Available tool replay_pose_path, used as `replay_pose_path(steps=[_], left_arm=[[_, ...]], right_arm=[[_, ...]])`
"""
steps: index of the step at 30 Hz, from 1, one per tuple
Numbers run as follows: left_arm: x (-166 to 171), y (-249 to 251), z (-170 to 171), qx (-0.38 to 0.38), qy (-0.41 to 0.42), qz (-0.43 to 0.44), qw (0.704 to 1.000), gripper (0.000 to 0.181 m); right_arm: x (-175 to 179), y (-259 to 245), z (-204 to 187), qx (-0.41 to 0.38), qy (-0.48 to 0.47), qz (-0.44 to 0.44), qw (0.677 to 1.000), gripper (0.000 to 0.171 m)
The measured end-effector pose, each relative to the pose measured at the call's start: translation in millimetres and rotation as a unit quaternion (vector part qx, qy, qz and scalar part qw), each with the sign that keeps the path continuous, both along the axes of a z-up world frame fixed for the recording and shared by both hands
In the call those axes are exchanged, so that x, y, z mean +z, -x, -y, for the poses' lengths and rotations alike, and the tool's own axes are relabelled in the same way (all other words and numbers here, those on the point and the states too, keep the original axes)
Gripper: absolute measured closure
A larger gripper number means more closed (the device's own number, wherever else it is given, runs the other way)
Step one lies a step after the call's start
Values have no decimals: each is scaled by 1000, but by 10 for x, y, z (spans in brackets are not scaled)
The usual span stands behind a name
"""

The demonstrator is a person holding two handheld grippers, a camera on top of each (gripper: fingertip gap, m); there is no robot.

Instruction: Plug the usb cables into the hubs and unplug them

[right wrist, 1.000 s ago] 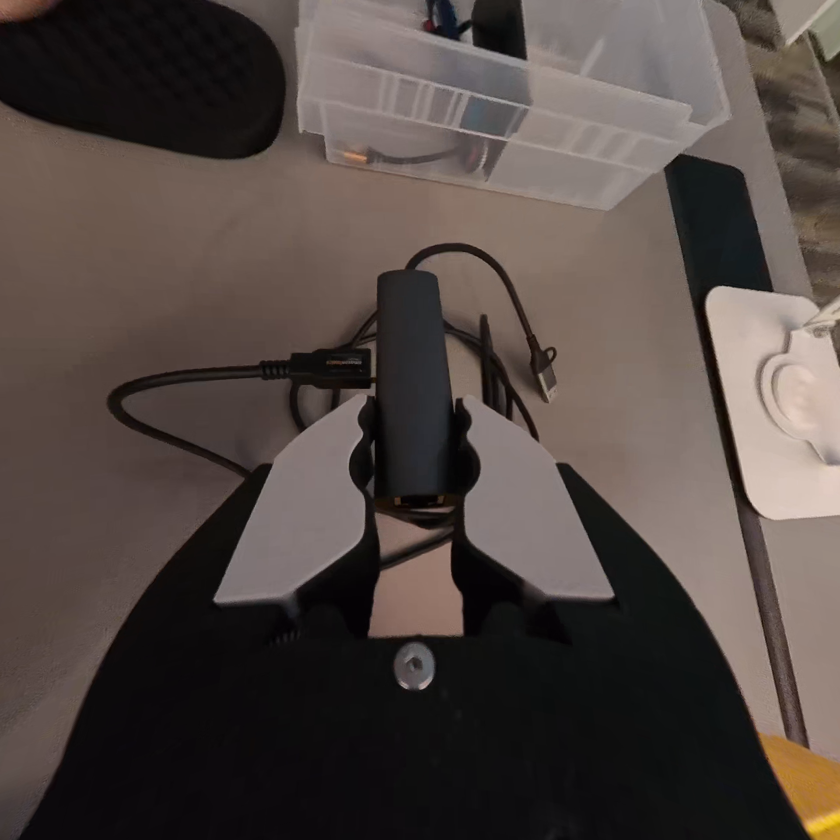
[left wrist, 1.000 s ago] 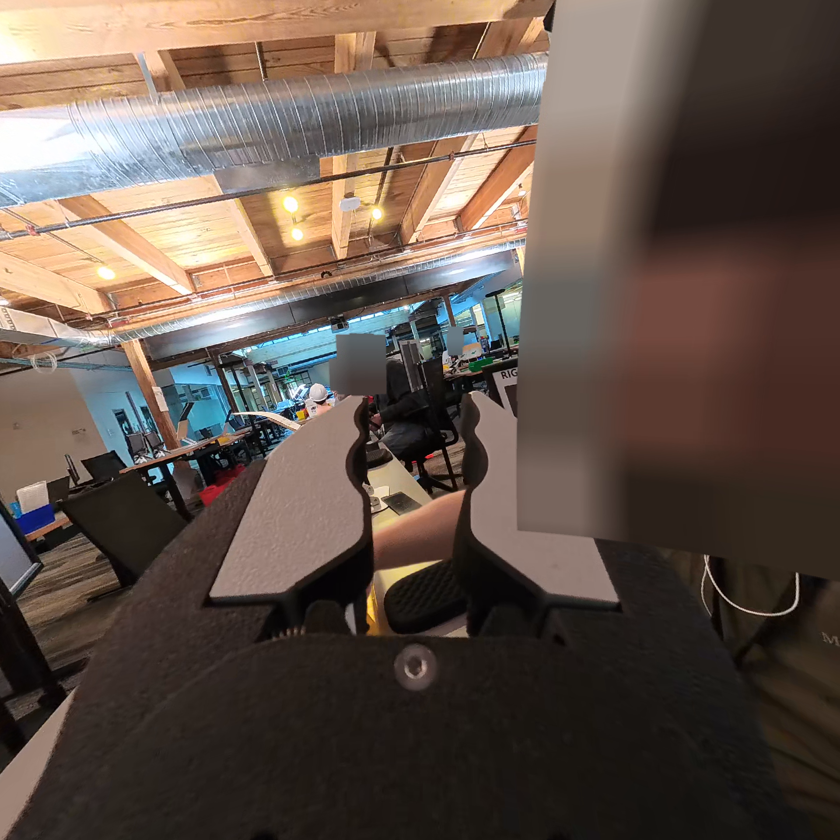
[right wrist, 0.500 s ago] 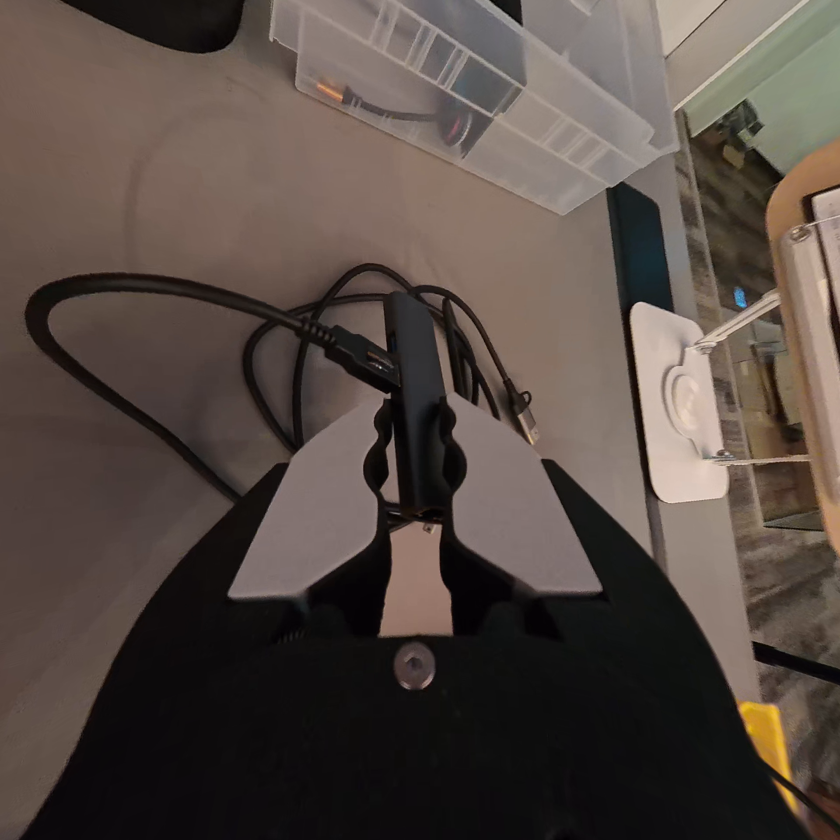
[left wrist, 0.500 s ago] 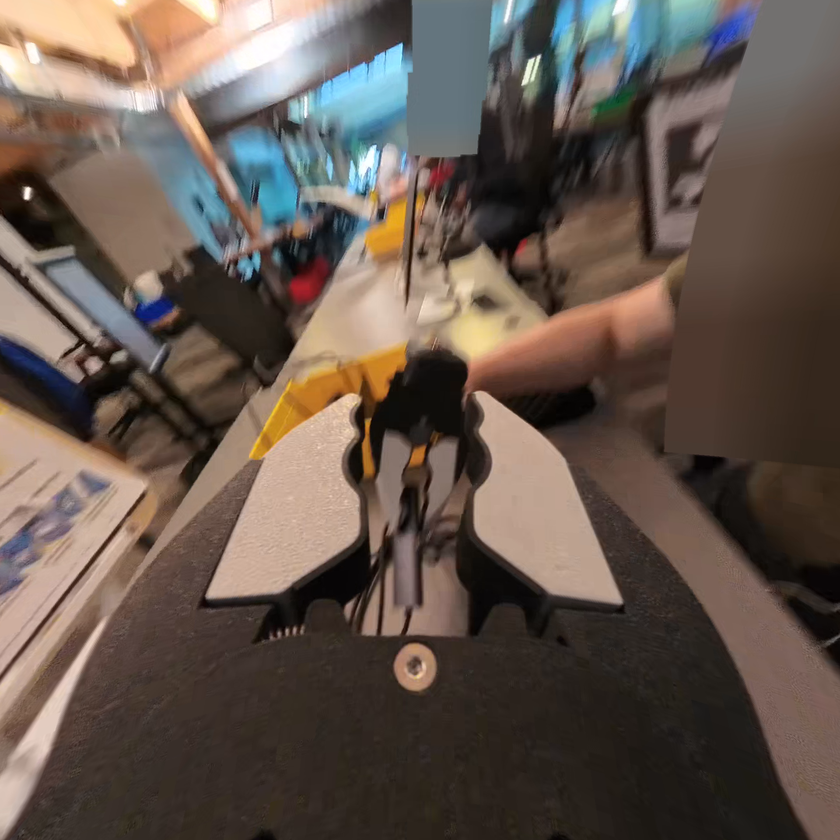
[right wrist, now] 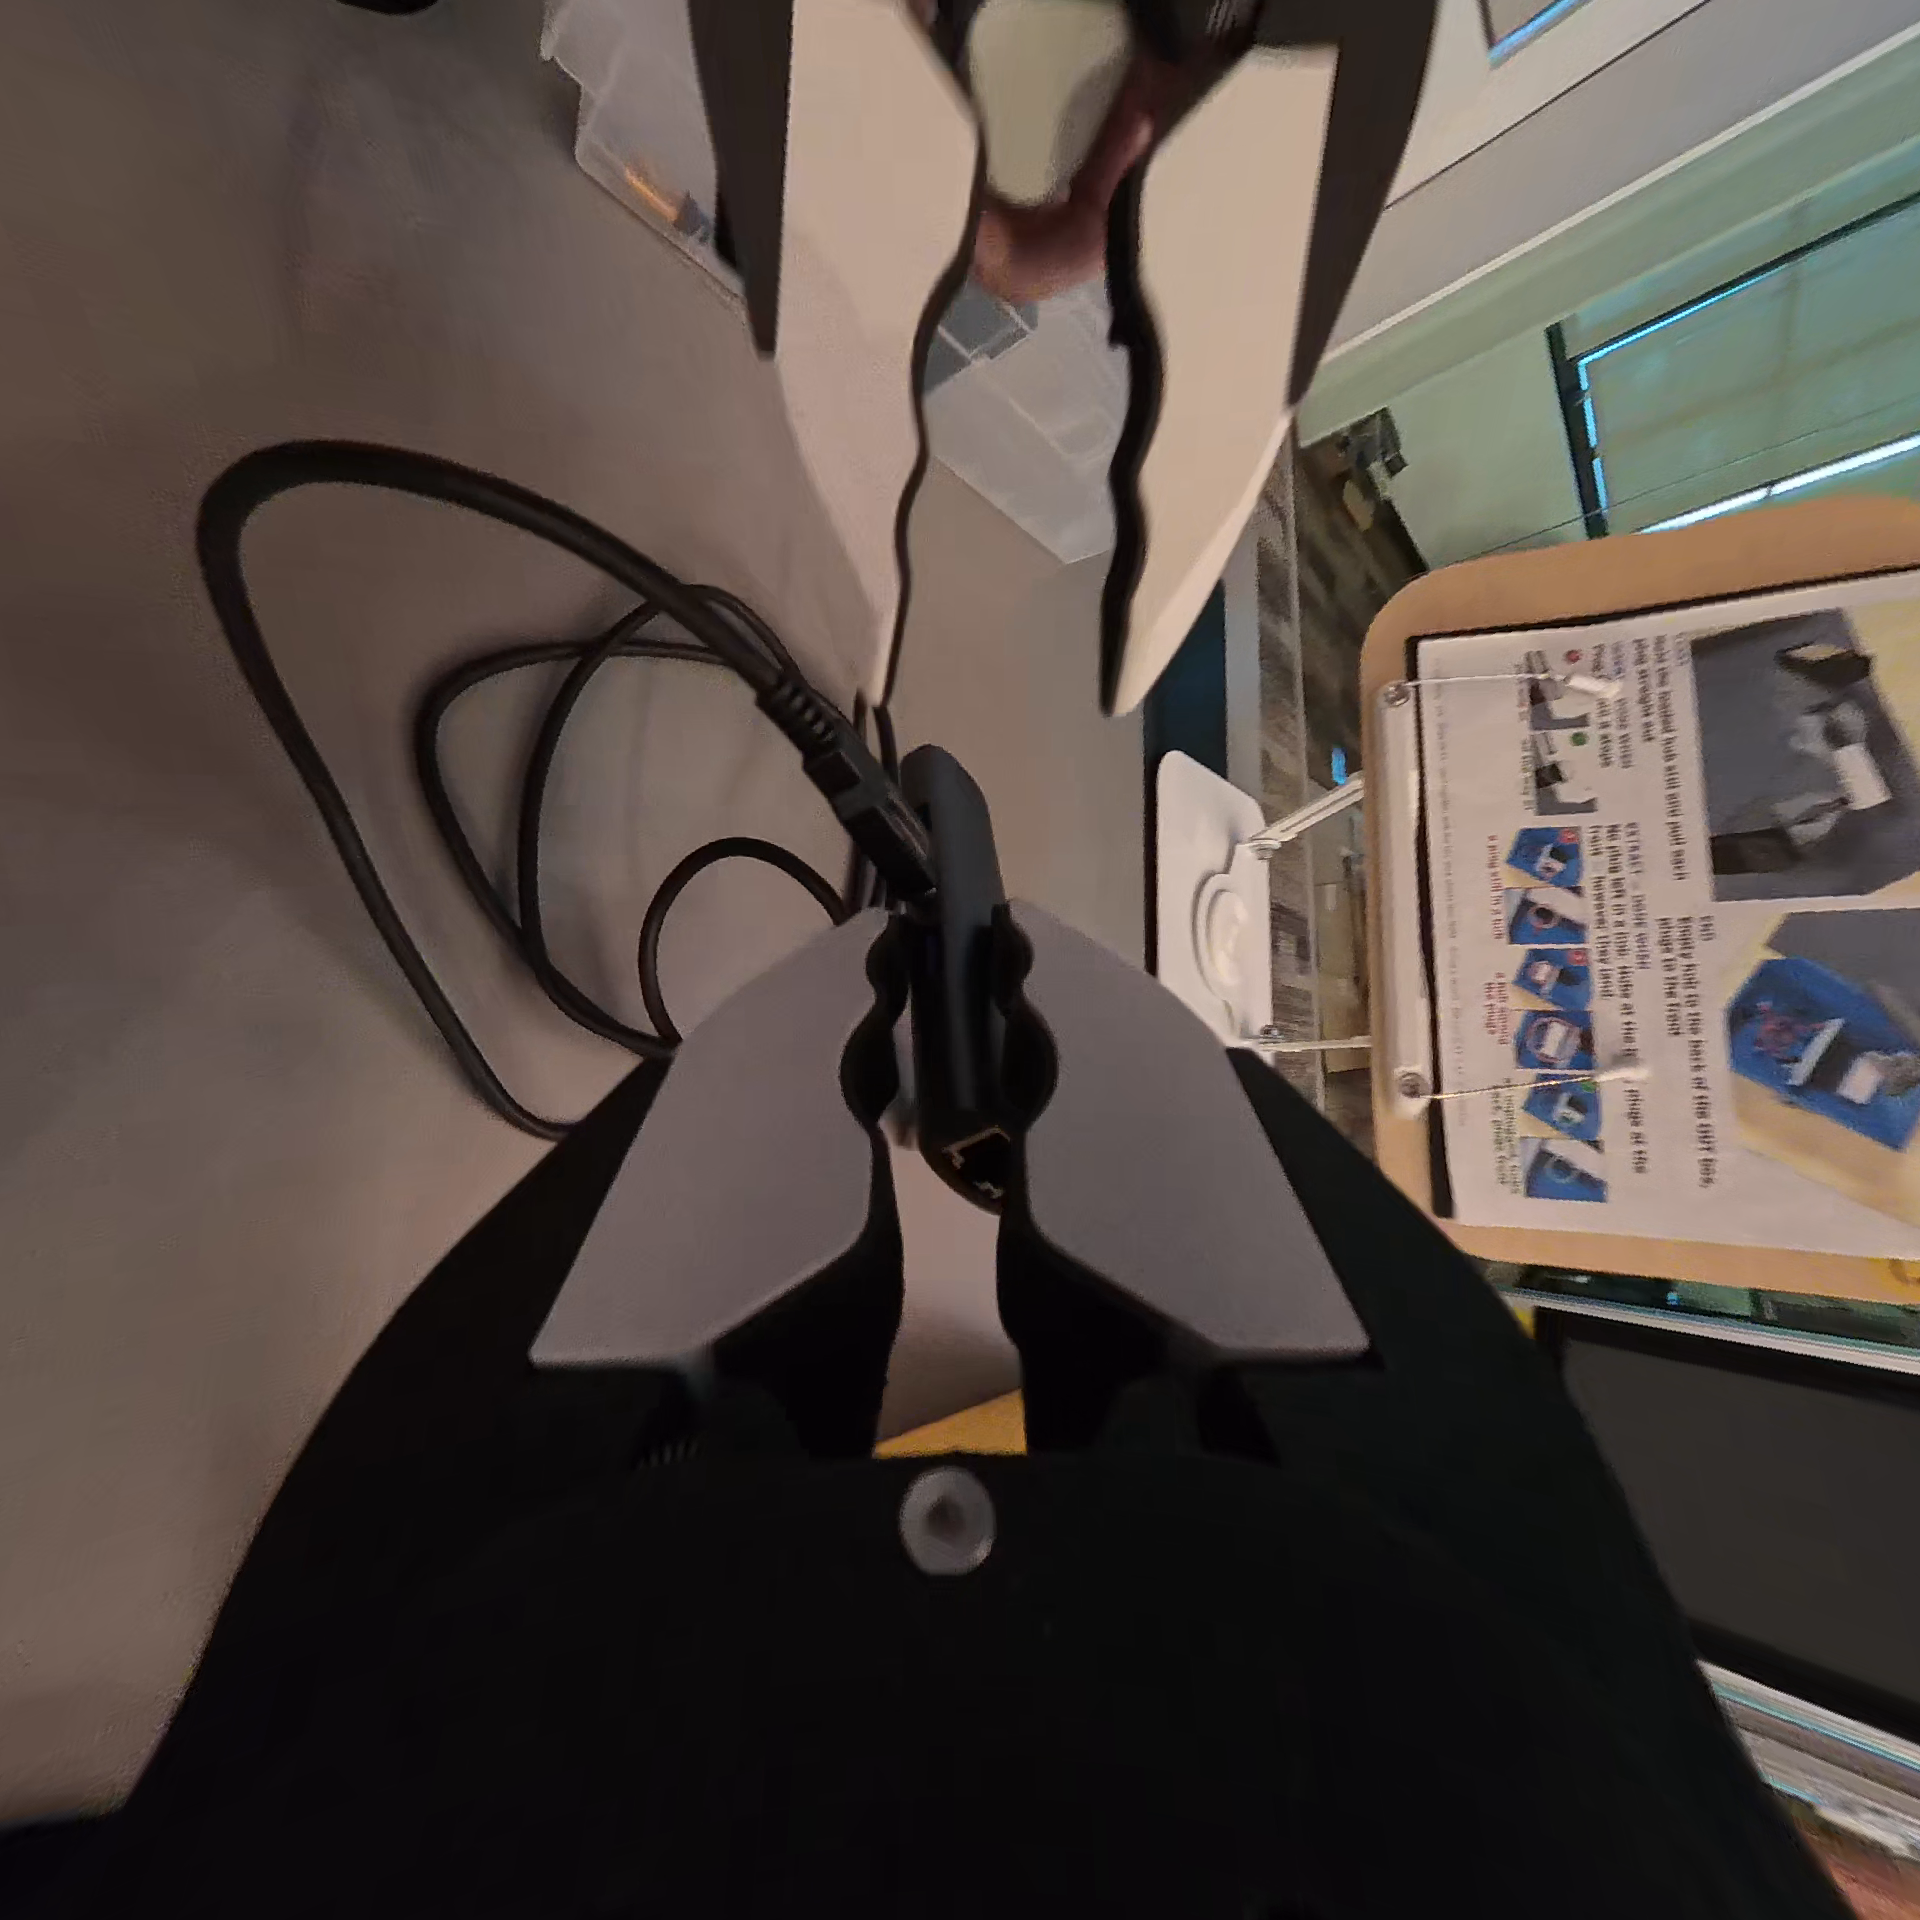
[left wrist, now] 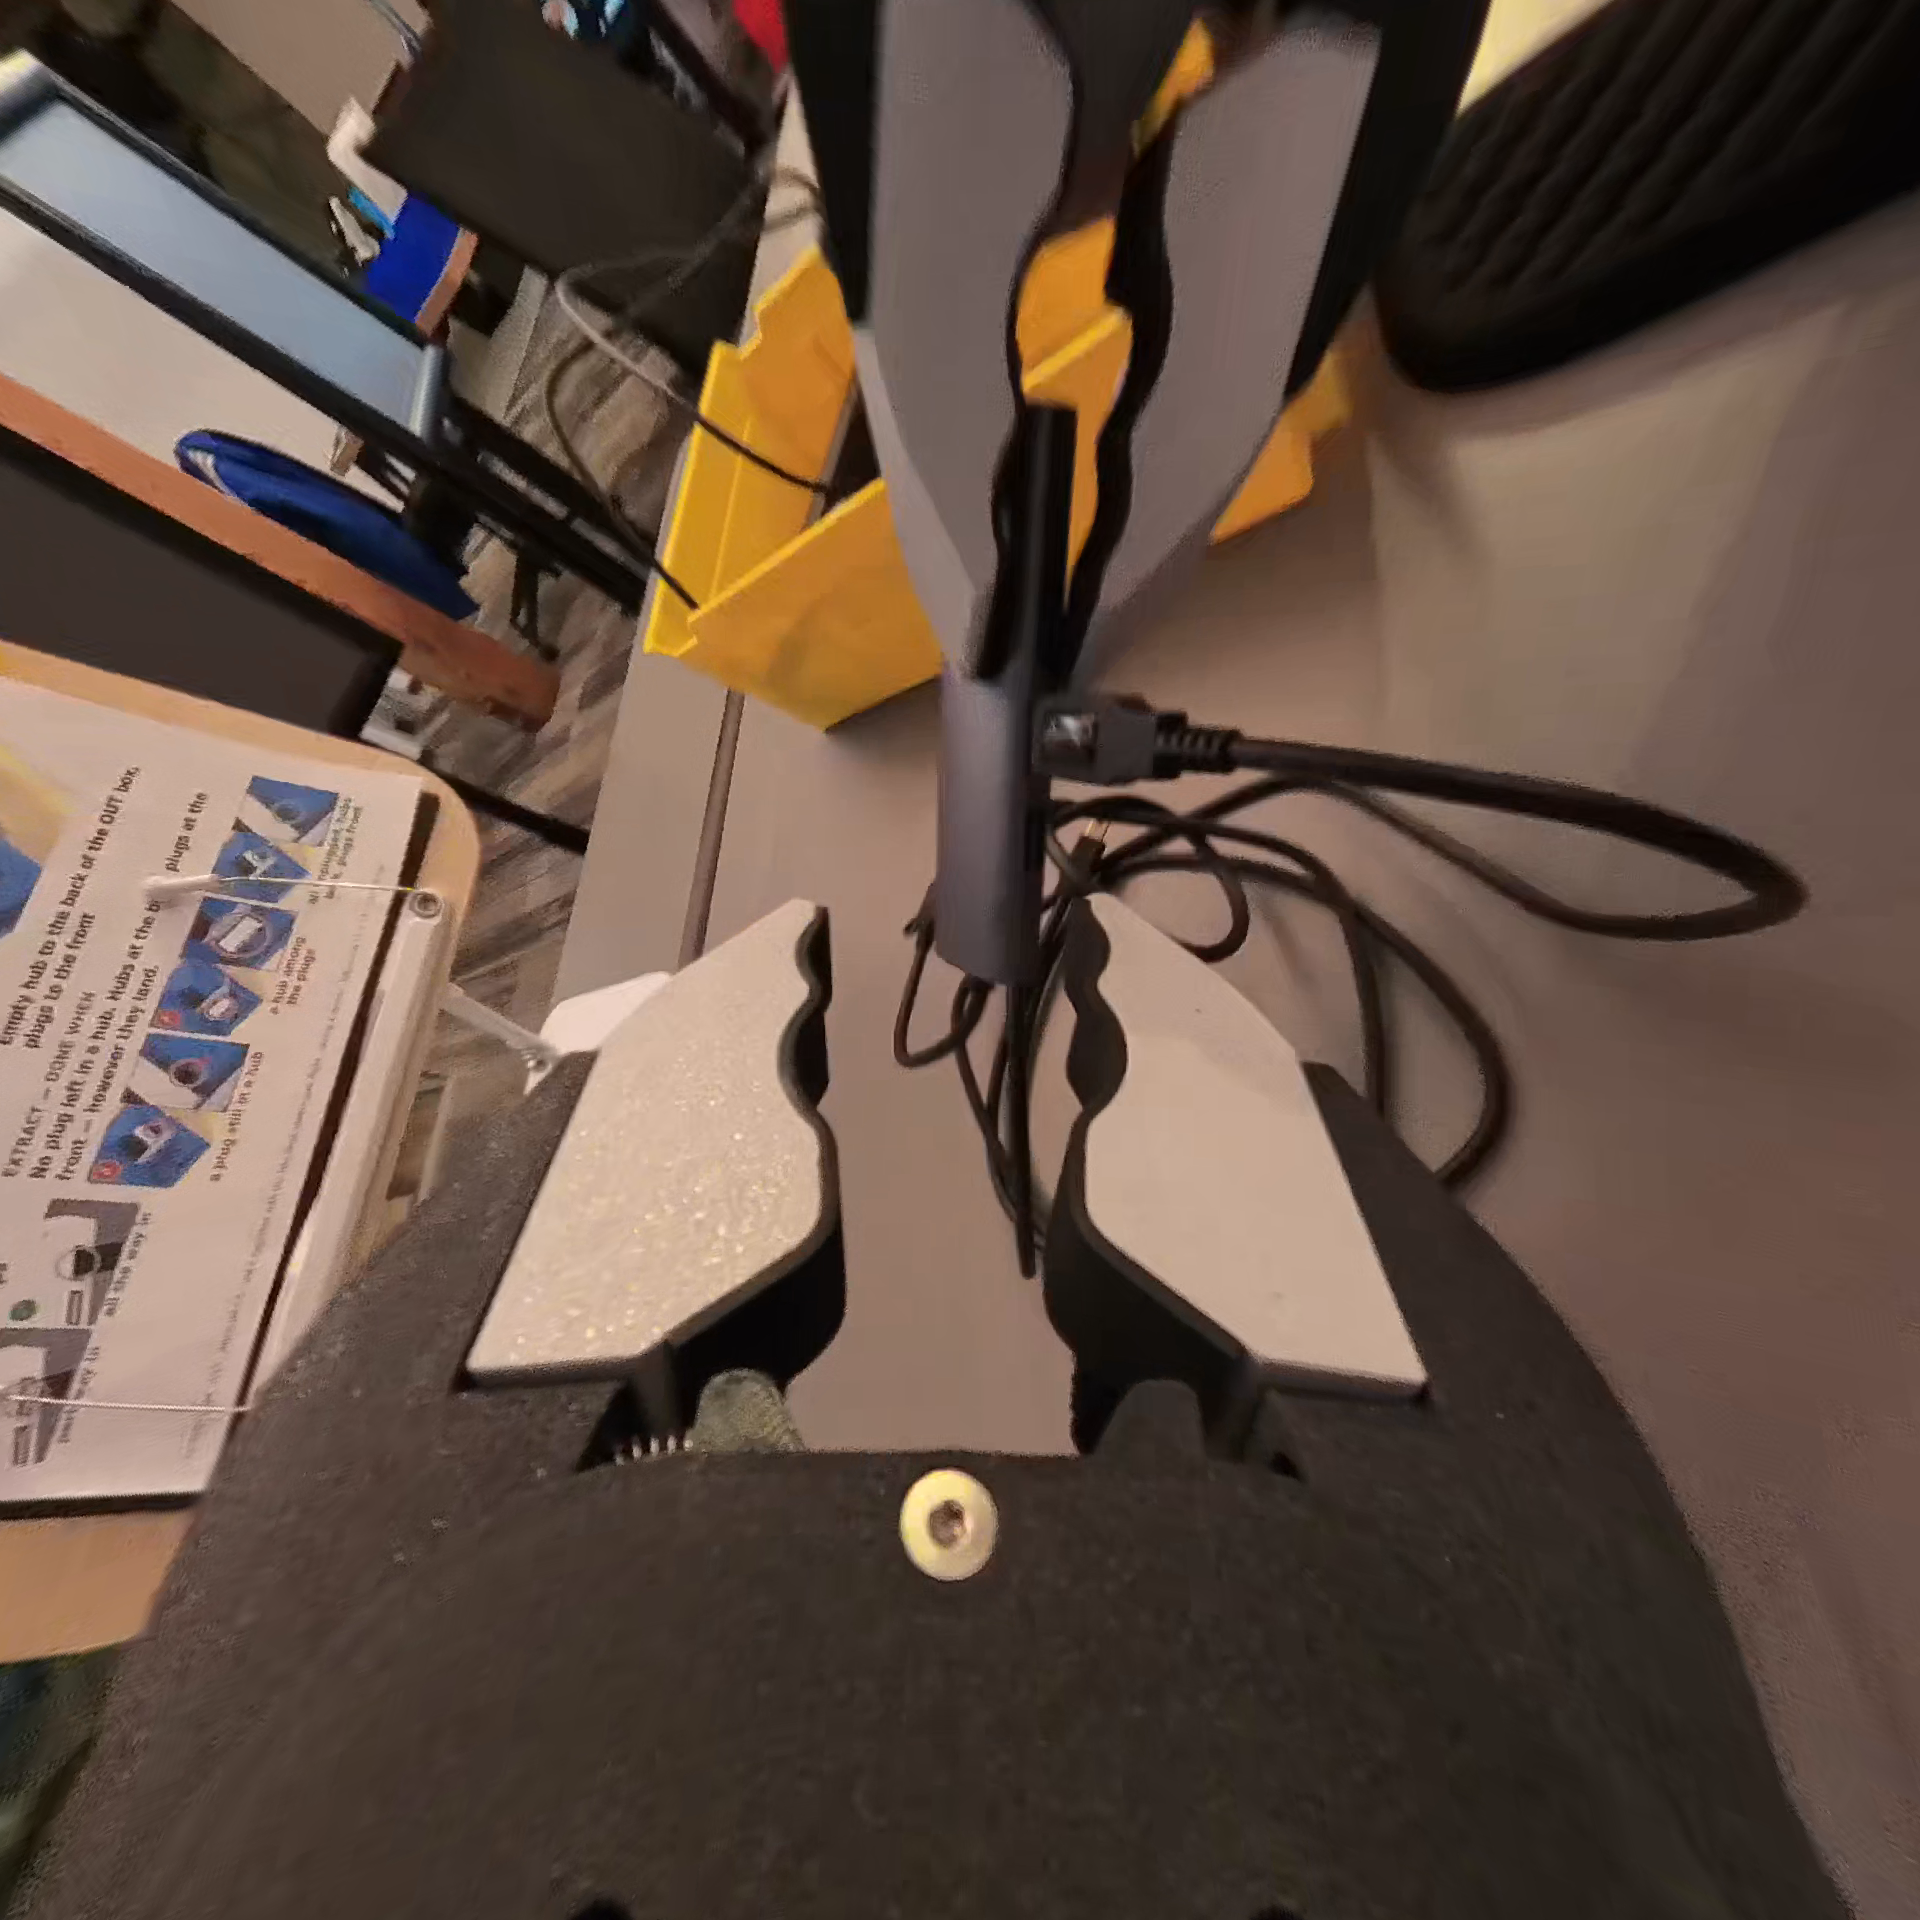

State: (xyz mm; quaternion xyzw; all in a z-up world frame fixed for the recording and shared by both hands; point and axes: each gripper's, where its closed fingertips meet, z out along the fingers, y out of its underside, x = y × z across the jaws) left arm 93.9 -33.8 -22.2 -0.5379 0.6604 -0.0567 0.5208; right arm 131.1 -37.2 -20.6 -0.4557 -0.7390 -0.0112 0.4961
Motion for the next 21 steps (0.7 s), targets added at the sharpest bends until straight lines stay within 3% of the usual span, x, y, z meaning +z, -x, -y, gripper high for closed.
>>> replay_pose_path(steps=[4,8,11,12,15,17,21], left_arm=[[-232,-136,-34,2,-24,-35,999,135],[-91,-254,-169,27,-106,26,994,136],[-94,-302,-162,25,-133,33,990,158],[-97,-308,-163,26,-145,26,989,160],[-142,-237,-253,59,-160,-24,985,161],[-33,-164,-297,73,-160,-7,984,161],[346,123,-365,104,-163,33,981,161]], right_arm=[[93,5,80,9,-28,4,1000,156],[173,46,167,24,-36,-4,999,156],[216,77,247,39,-23,-23,999,157],[228,87,294,52,-11,-34,998,171],[405,70,345,66,13,-106,992,170],[540,10,333,61,49,-162,984,146],[629,-165,157,20,145,-243,959,127]])
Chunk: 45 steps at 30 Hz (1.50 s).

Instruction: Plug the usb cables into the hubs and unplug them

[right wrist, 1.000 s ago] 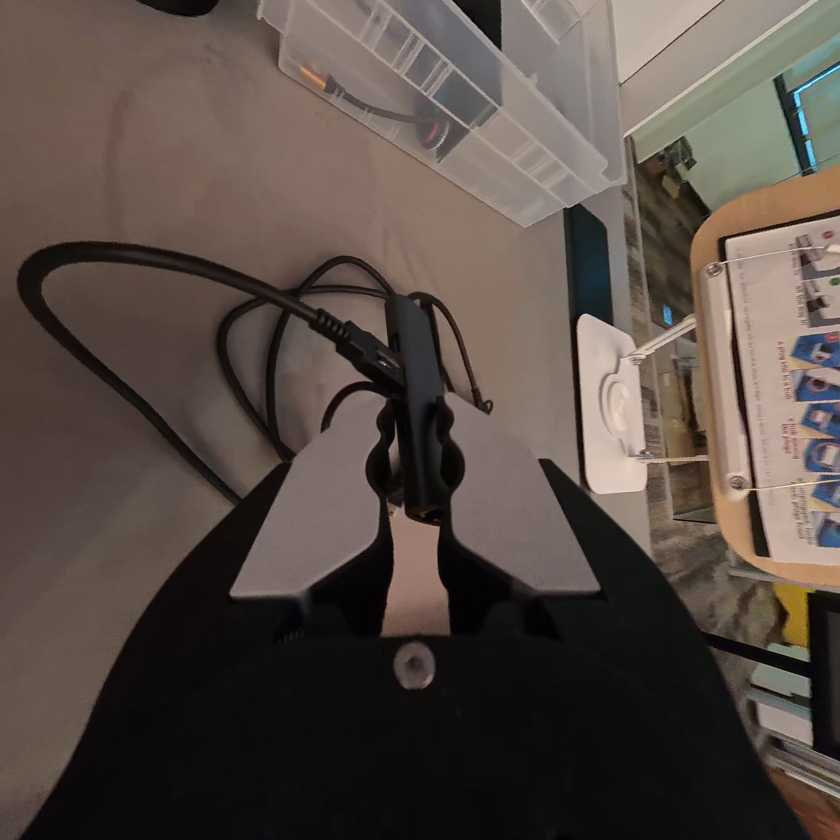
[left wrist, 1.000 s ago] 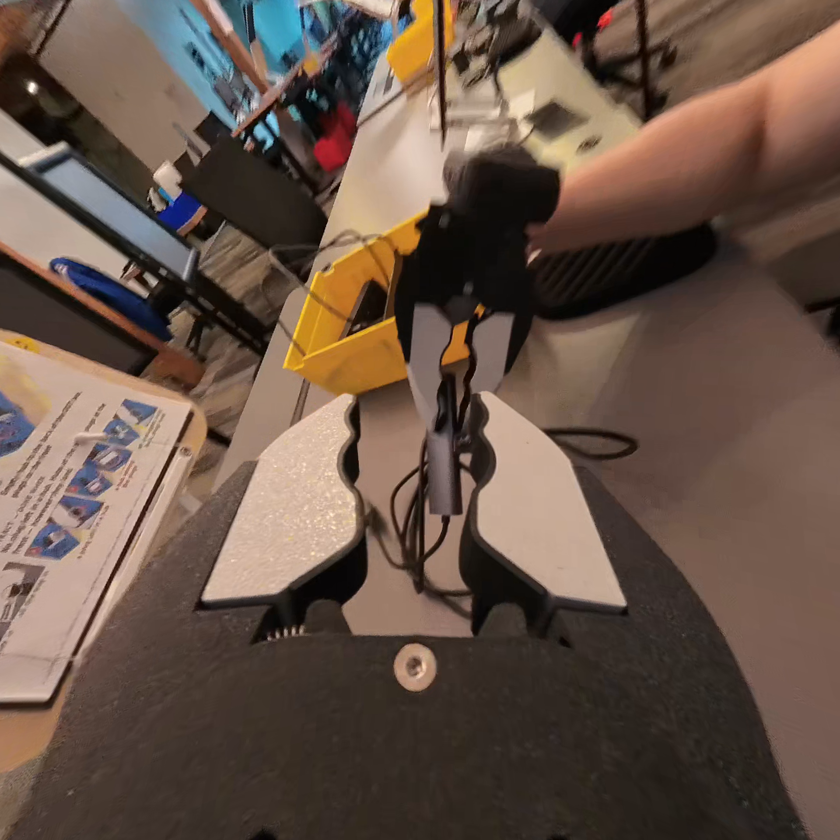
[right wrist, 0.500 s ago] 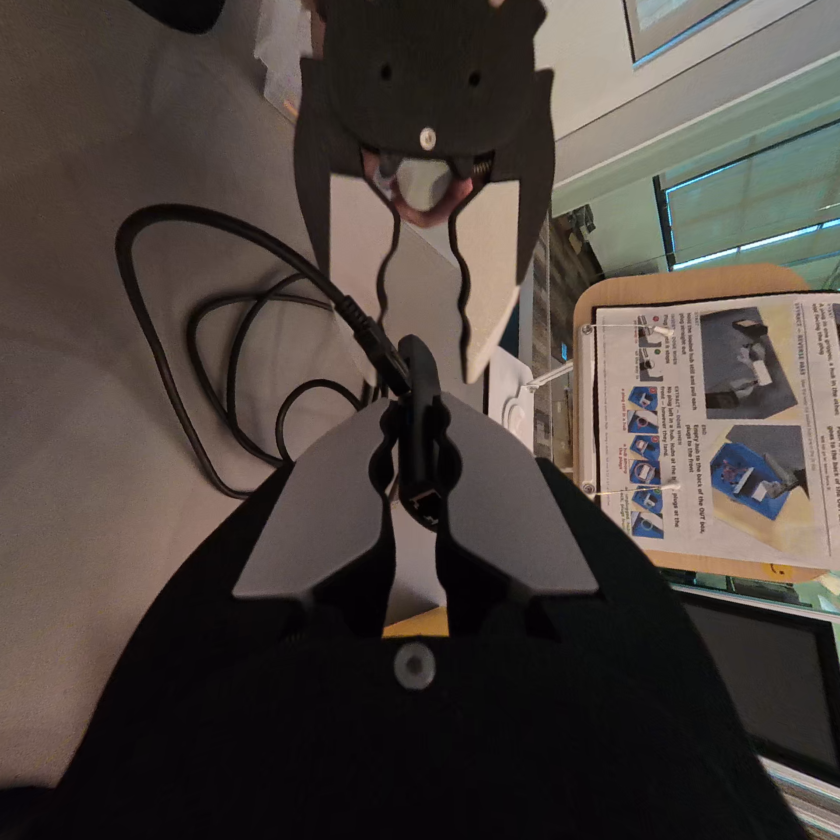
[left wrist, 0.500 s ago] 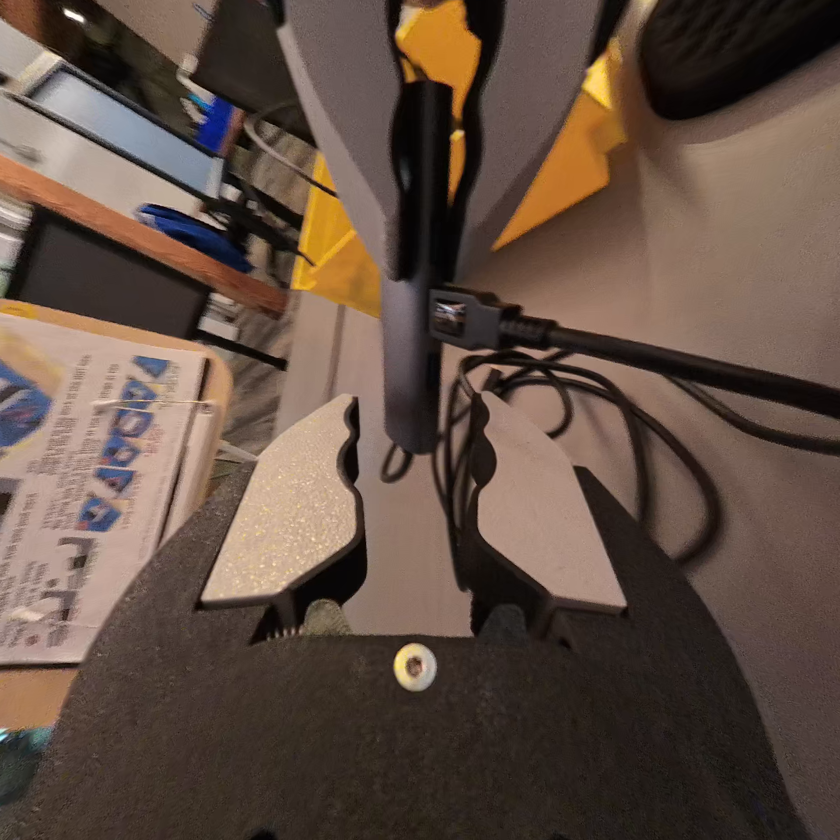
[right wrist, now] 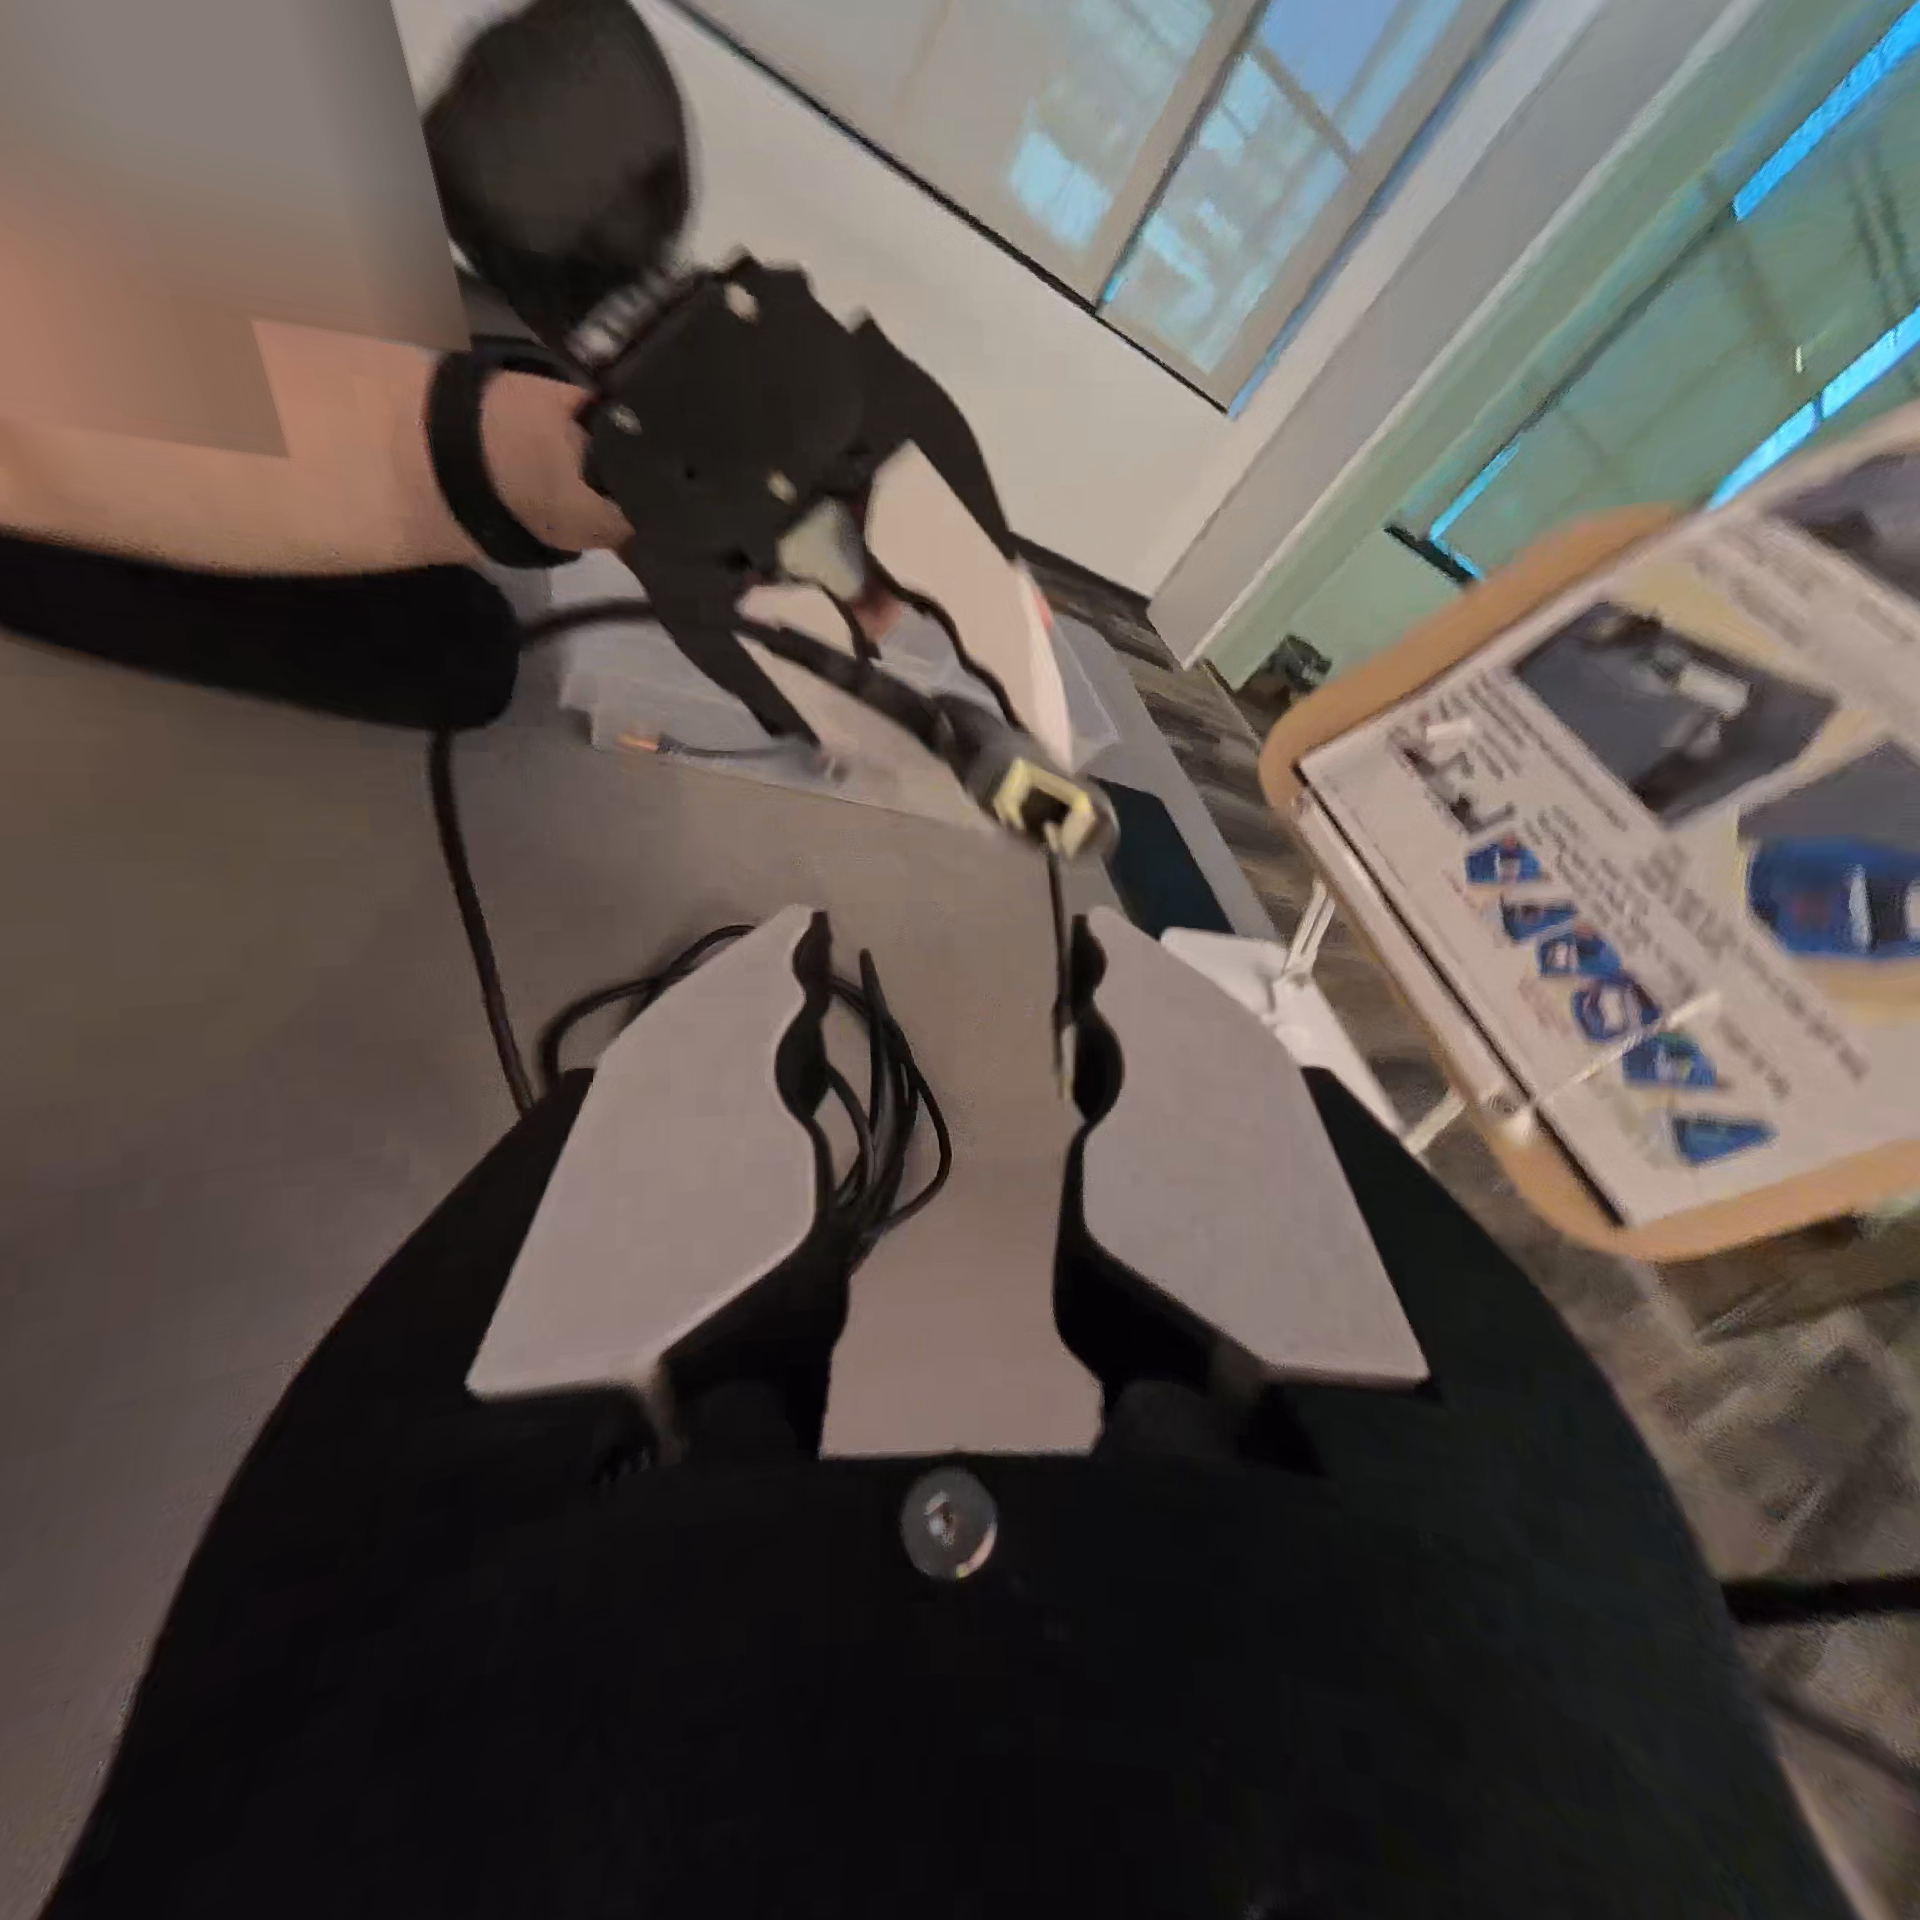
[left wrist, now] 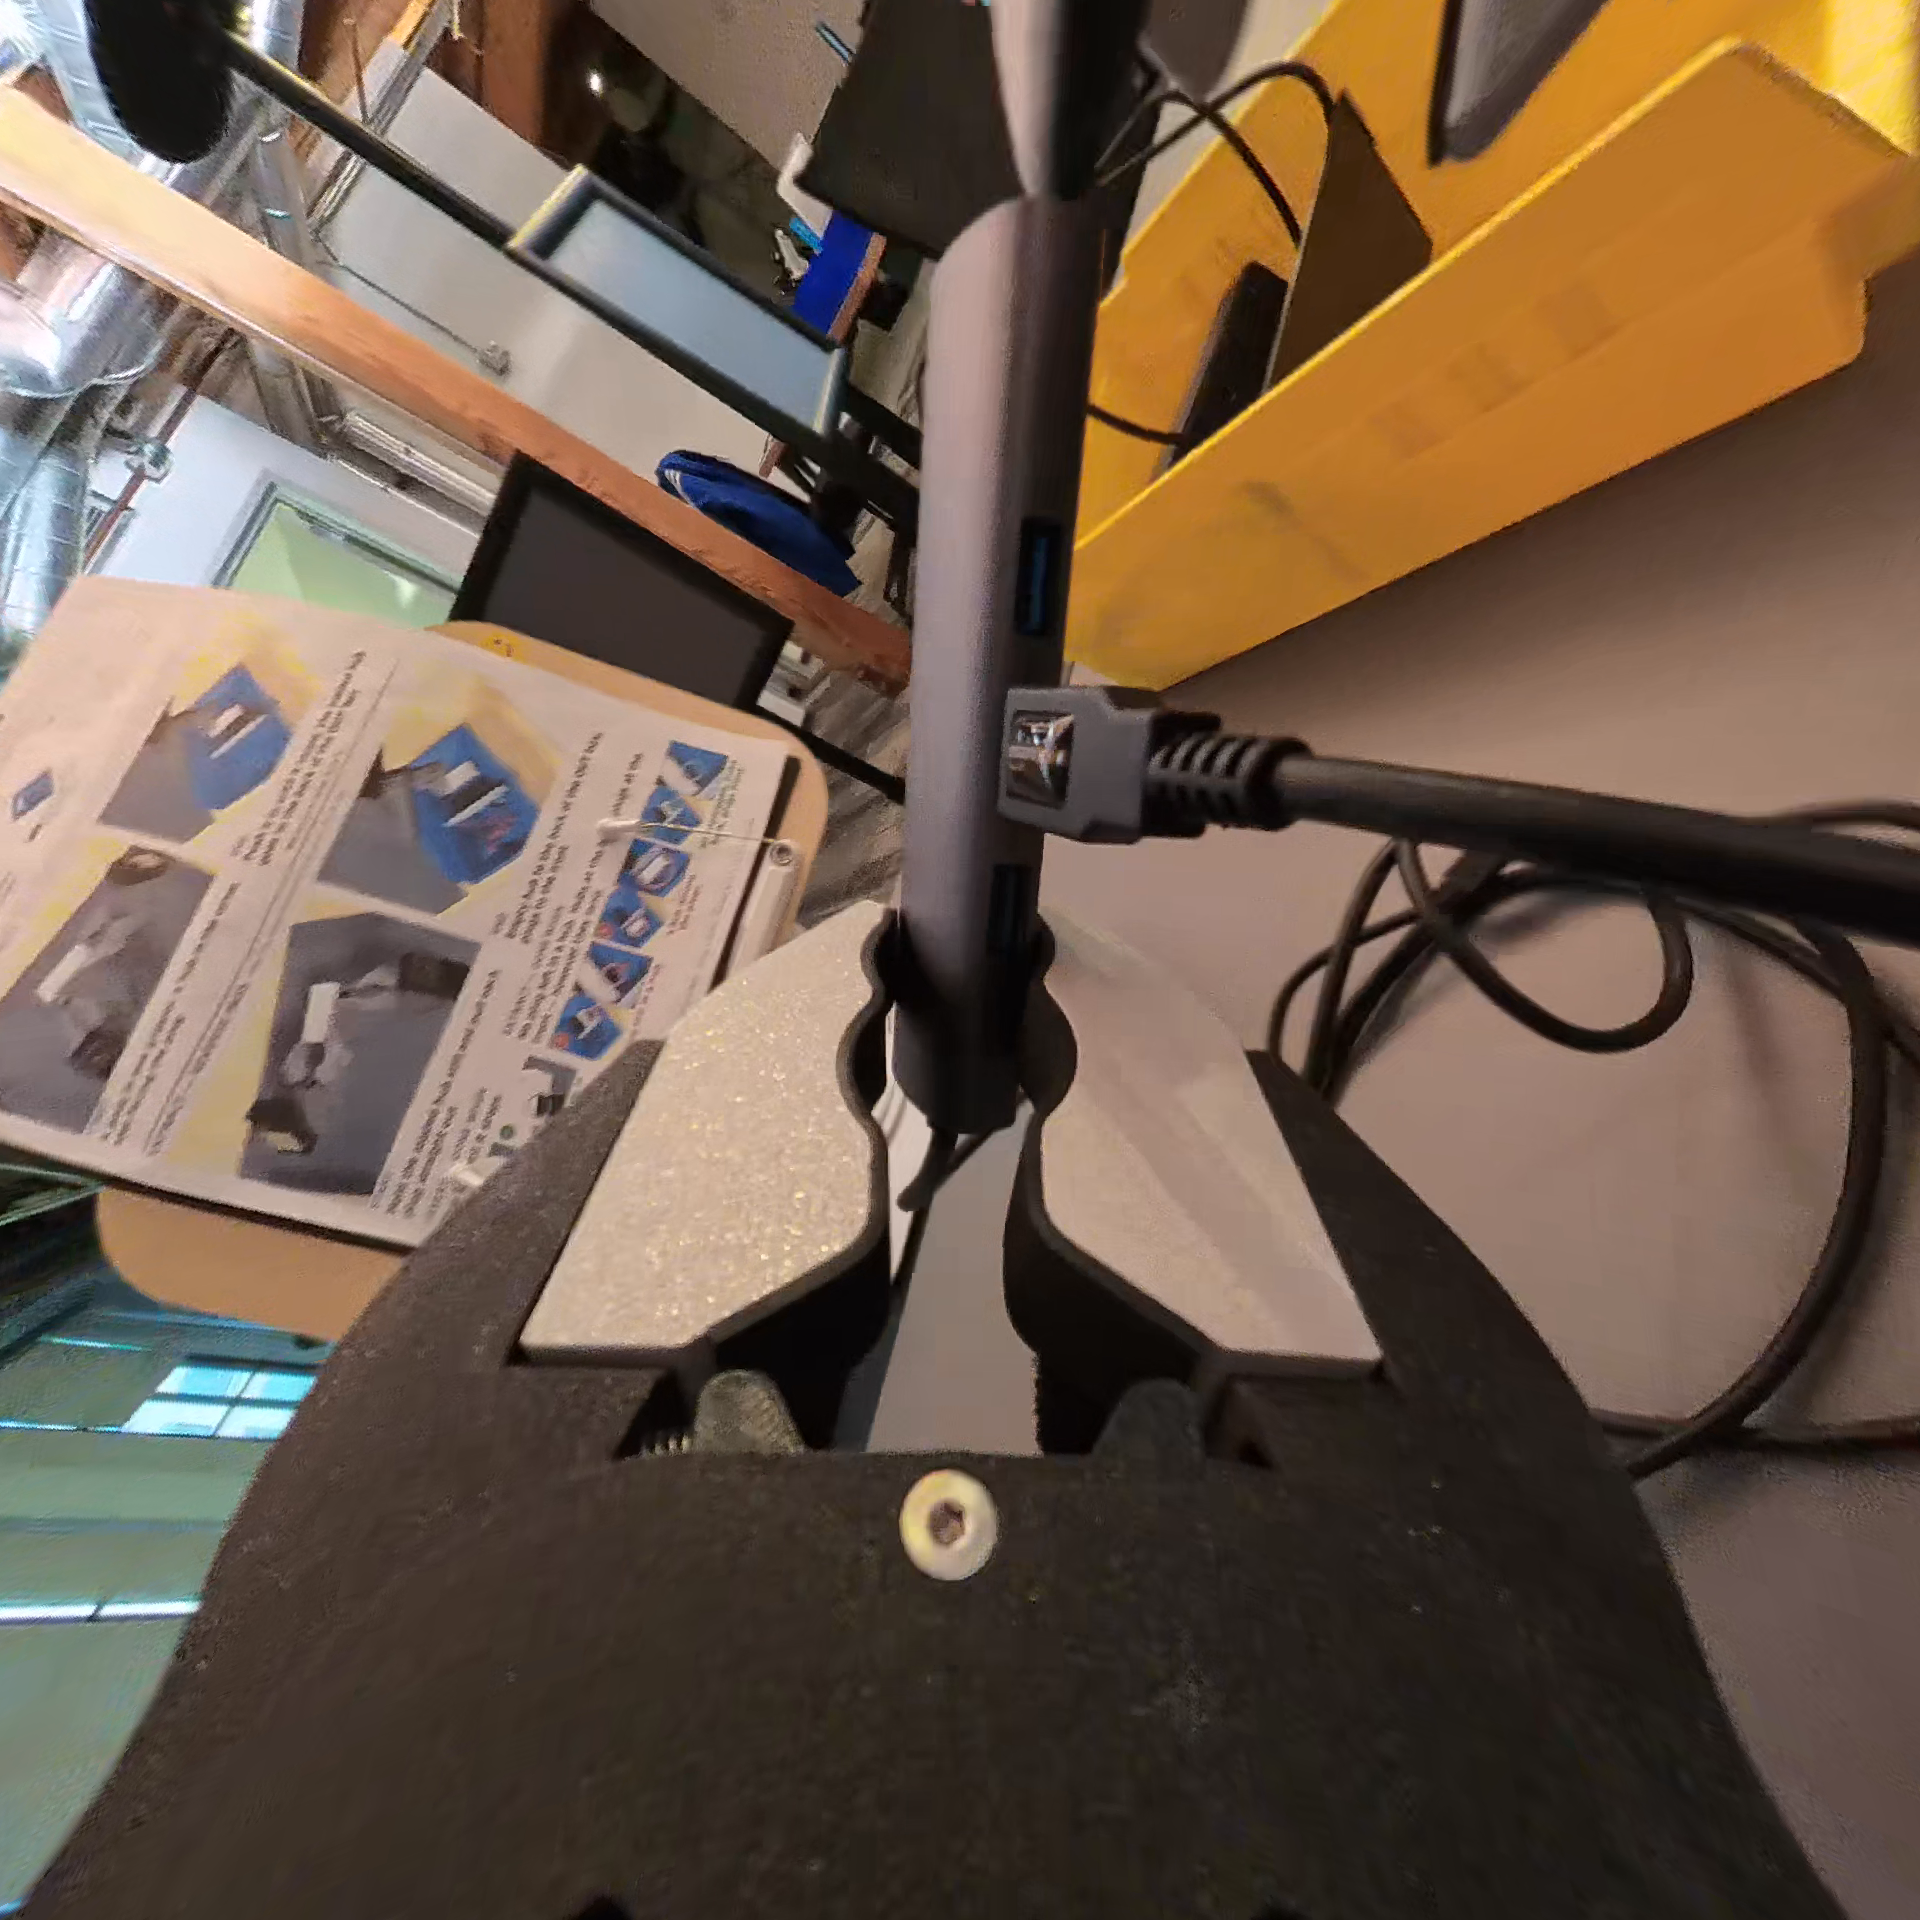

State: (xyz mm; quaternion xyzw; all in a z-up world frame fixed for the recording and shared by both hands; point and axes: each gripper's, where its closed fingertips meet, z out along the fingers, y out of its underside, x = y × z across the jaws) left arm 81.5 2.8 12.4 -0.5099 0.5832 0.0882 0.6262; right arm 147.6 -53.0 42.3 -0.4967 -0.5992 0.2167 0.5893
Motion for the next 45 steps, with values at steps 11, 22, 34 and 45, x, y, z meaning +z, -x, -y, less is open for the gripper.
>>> replay_pose_path(steps=[11,22,34,45], left_arm=[[188,409,-100,24,28,24,999,161],[315,568,-97,54,41,27,997,161],[1048,531,102,68,21,100,992,161],[1963,-639,-679,21,196,110,974,161]], right_arm=[[-1465,357,-552,-148,186,176,955,140],[-609,103,-686,-143,281,13,949,168],[1458,-853,-1024,-179,211,-95,956,168],[1588,-2564,-1890,-406,145,-63,900,167]])
